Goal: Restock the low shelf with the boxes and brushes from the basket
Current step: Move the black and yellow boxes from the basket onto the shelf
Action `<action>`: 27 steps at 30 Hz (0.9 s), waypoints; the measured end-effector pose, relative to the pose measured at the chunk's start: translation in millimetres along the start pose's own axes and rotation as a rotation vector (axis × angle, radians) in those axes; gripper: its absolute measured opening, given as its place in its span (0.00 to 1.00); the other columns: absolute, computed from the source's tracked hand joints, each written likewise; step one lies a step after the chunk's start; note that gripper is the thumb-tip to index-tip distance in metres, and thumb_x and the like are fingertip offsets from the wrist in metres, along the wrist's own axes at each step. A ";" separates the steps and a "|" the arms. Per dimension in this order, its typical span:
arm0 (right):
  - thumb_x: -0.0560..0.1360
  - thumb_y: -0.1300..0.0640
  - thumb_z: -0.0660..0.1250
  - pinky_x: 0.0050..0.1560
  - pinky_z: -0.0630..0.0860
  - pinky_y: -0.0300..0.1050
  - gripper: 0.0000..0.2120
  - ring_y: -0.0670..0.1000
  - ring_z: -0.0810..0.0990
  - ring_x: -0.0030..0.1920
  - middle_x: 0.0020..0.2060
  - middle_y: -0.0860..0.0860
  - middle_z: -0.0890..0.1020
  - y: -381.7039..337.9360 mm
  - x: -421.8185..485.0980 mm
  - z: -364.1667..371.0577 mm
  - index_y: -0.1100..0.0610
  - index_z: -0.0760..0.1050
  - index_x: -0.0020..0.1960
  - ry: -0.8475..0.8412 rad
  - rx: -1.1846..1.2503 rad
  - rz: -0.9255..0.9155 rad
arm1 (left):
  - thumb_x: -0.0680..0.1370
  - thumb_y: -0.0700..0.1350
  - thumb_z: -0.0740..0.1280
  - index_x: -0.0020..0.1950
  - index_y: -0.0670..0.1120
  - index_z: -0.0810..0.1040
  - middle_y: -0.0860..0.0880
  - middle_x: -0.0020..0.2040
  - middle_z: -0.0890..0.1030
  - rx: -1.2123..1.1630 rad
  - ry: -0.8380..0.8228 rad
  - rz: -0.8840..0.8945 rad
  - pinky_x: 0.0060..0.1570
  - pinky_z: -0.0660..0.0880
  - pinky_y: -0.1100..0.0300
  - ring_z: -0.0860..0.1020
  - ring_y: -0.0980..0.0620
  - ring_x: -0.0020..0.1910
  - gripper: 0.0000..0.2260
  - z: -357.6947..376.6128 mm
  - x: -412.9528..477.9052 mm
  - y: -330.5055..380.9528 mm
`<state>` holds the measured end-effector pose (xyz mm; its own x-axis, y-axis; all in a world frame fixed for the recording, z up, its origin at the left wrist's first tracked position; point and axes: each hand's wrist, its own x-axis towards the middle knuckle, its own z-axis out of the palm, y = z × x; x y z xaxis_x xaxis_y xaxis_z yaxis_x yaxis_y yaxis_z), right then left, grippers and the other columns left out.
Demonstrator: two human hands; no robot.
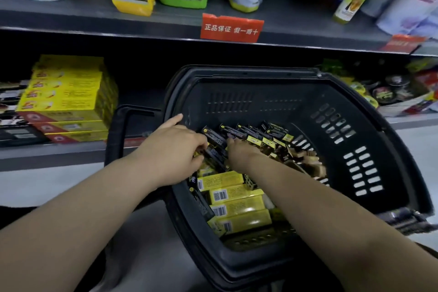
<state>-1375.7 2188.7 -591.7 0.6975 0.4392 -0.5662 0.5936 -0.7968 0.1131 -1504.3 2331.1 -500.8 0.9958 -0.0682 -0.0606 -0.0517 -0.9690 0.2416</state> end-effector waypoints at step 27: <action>0.76 0.52 0.64 0.55 0.71 0.44 0.26 0.58 0.72 0.63 0.66 0.58 0.71 -60.0 -35.0 -7.5 0.59 0.64 0.71 -0.189 0.186 -0.375 | 0.75 0.48 0.69 0.62 0.50 0.69 0.51 0.58 0.78 -1.240 0.006 -0.472 0.60 0.70 0.55 0.75 0.52 0.58 0.17 -18.1 16.5 6.5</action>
<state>-1432.7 2224.3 -572.6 0.3520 0.6420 -0.6811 0.6966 -0.6657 -0.2674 -1486.8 2327.9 -482.6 0.8995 0.2173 -0.3790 0.3964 -0.0412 0.9172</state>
